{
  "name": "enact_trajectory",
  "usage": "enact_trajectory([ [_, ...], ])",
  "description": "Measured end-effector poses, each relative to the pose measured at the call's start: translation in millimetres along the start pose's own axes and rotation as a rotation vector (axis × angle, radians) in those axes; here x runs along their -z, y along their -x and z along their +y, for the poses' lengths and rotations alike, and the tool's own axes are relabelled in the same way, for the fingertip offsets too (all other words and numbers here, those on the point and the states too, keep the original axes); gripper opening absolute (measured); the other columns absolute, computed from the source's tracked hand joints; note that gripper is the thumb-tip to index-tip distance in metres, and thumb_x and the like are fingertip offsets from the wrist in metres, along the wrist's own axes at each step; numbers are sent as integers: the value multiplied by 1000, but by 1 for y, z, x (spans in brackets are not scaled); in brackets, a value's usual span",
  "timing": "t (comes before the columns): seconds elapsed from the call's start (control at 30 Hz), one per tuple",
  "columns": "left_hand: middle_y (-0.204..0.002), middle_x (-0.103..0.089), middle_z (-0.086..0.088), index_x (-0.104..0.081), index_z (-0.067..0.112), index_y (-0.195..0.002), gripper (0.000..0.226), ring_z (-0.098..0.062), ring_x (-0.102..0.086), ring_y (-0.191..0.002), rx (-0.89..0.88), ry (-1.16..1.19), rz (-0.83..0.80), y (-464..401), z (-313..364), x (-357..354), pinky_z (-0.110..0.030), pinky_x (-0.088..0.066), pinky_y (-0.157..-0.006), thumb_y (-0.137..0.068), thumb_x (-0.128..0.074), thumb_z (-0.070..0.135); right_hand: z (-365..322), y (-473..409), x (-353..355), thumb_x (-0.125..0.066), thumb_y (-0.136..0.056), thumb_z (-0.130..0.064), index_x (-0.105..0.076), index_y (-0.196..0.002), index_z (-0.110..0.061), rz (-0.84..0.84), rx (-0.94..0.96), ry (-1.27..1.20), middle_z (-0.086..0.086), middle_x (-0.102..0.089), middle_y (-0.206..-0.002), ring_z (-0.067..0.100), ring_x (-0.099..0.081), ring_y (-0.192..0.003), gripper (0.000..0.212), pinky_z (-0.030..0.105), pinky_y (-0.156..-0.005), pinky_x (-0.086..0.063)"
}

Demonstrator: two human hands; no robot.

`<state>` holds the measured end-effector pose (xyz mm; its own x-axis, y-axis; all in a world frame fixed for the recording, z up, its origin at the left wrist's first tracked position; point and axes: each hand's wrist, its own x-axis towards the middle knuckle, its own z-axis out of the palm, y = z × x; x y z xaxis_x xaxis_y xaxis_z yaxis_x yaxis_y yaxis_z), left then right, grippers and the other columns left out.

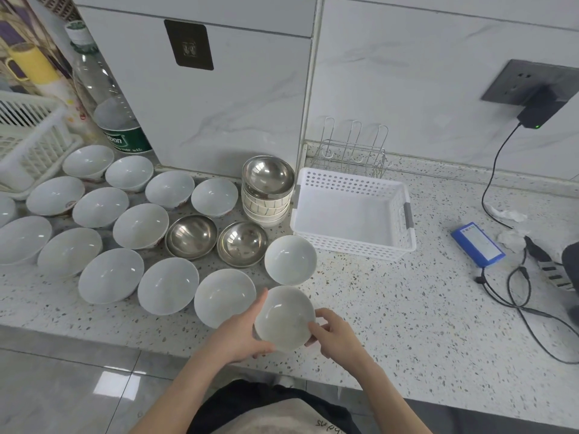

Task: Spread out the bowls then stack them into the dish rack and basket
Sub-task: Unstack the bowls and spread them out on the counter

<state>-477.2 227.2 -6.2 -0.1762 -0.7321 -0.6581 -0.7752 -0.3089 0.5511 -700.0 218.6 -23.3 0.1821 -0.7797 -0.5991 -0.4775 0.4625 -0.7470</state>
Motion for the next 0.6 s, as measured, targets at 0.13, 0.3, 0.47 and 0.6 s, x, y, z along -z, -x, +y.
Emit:
enact_trajectory([
  [0.13,-74,-65,6,10,51,-151,117,3,-58,-48,-30,102,9,2,0,2,-13,-42,-47,-78,-79,34,-1,-3,3,-51,-95,-35,-64,-104,-31,45,-11,1,-2,-75,-72,10,-55,-55,17,26,-53,-42],
  [0.3,-70,-75,4,-12,48,-152,82,1,-56,-47,-45,313,138,1,-3,28,-18,-42,-50,-90,-64,43,-13,-10,13,-52,-96,-37,-61,-92,-37,261,1,-10,-9,-73,-67,5,-48,-45,10,20,-45,-41],
  [0.47,-72,-75,2,-33,32,-148,55,-1,-45,-37,-76,459,347,-24,7,89,-18,-40,-42,-98,-54,41,-53,-25,27,-53,-95,-34,-62,-90,-35,417,85,-56,-13,-72,-66,7,-57,-57,10,21,-50,-45],
  [0.6,-71,-75,0,-28,22,-151,64,-1,-47,-35,-112,443,453,-60,34,149,-15,-35,-36,-96,-52,46,-89,-41,30,-53,-93,-29,-67,-86,-26,457,149,-123,-10,-72,-67,-5,-54,-50,16,26,-58,-43],
])
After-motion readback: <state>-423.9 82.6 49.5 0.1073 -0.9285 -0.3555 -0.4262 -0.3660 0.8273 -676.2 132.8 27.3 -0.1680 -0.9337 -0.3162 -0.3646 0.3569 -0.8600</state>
